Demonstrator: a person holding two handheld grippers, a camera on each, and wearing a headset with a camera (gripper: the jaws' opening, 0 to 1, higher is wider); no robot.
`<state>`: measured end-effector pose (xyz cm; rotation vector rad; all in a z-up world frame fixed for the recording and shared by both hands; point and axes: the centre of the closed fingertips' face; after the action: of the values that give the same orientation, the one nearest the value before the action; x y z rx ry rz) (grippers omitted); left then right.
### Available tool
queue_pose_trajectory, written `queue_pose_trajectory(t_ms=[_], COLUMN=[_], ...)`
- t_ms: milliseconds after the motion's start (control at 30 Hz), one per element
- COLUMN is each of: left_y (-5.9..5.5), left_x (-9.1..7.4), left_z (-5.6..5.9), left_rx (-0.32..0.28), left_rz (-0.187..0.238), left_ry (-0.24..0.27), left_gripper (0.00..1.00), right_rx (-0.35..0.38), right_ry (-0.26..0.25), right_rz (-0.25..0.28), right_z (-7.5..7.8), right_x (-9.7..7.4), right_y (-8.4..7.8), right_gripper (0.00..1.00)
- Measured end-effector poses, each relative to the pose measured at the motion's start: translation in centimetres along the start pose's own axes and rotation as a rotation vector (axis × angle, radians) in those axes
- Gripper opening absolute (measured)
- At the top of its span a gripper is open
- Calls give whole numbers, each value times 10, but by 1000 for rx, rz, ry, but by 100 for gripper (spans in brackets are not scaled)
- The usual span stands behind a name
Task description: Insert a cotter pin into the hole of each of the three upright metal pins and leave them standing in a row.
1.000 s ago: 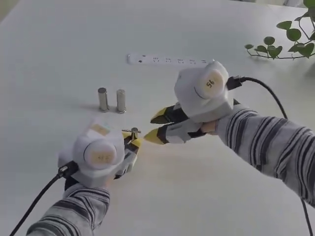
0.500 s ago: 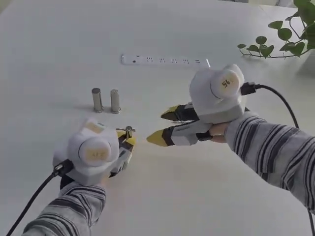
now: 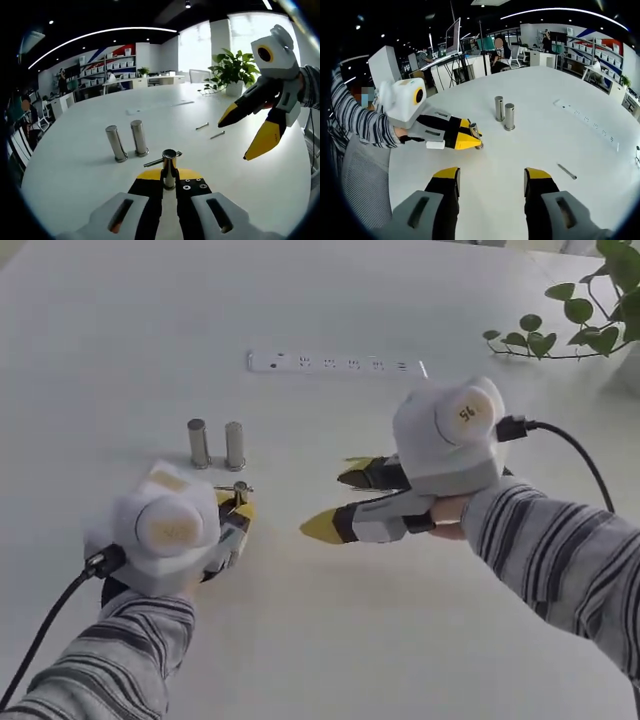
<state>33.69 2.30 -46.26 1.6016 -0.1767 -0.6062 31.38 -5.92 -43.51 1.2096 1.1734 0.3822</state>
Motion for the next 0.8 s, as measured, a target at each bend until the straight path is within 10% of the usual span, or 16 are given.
queue_pose_trajectory(t_ms=[800], left_y=[-7], left_x=[-2], left_z=[-18], left_rx=[5], left_rz=[-24], left_ry=[27], left_gripper=[5], right_rx=[16], right_ry=[6], right_rz=[-1], right_z=[-2], right_x=[5], right_y=[-4], right_gripper=[48])
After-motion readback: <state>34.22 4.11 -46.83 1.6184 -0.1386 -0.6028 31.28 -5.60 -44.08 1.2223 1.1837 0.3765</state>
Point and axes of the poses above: the centre of the closed fingertips' face, and the gripper's own axes: x roughly forward along the fingers, z roughly to its right, y roughly out of its top, and after that the axes turned 11 degrees about z, right-handed
